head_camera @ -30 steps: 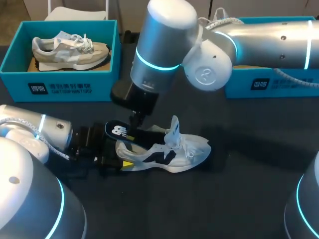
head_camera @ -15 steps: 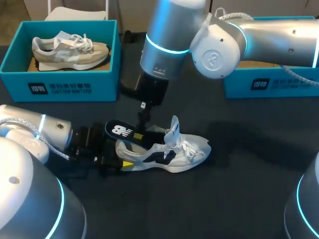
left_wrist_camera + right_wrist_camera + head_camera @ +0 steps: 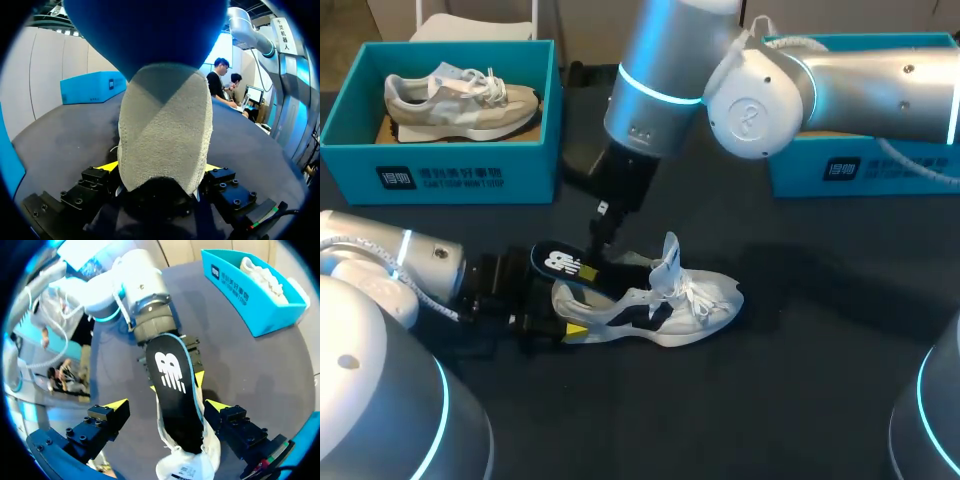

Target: Take the shoe out of the shoebox, open the shoe tongue, remove and reinsert the insole, then place the shoe into the shoebox

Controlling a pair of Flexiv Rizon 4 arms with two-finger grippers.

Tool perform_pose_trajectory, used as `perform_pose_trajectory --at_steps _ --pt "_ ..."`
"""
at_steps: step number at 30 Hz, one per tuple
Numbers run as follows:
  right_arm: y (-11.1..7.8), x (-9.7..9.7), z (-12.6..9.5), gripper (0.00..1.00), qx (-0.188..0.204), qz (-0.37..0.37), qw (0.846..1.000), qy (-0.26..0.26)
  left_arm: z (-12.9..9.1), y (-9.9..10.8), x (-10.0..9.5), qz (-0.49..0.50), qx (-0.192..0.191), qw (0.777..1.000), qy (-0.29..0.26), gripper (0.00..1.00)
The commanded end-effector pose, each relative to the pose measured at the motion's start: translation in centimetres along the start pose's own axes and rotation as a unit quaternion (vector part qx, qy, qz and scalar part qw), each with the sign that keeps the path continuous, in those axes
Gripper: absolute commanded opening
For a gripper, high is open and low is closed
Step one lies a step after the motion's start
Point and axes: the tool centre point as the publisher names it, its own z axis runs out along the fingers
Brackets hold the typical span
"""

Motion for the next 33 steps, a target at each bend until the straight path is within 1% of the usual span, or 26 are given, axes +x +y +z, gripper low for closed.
perform_pose_trajectory --at_steps 1,2,4,5,6,14,17,21,26,33 --pt "-0.7 -1.0 0.7 1.00 -0.037 0.022 0.997 0.056 0.2 0.3 -0.2 0.000 -0.002 1.000 0.000 0.00" --pt "-0.7 -1.0 0.6 1.00 -0.032 0.019 0.998 0.050 0.2 0.3 -0.2 0.000 -0.002 1.000 0.000 0.00" --pt "-0.6 -1.1 0.4 1.00 -0.044 0.028 0.997 0.065 0.2 0.3 -0.2 0.000 -0.002 1.000 0.000 0.00" --pt "-0.6 -1.1 0.4 1.00 -0.047 0.030 0.996 0.064 0.2 0.3 -0.2 0.000 -0.002 1.000 0.000 0.00" --pt "-0.7 -1.4 0.5 1.00 -0.056 0.037 0.995 0.080 0.2 0.3 -0.2 0.000 -0.002 1.000 0.000 0.00" --pt "-0.5 -2.8 0.3 1.00 -0.042 0.028 0.989 0.138 0.2 0.3 -0.2 0.000 -0.002 1.000 0.000 0.00" --pt "-0.1 -3.3 0.1 1.00 -0.032 0.023 0.987 0.155 0.2 0.3 -0.2 0.000 -0.002 1.000 0.000 0.00" --pt "0.4 -3.7 -0.1 1.00 -0.026 0.013 0.986 0.162 0.2 0.3 -0.2 0.000 -0.002 1.000 0.000 0.00" --pt "1.1 -3.8 0.4 1.00 -0.023 -0.005 0.983 0.183 0.2 0.3 -0.2 0.000 -0.002 1.000 0.000 0.00" --pt "1.4 -3.4 1.6 1.00 -0.027 -0.020 0.977 0.210 0.2 0.3 -0.2 0.000 -0.002 1.000 0.000 0.00"
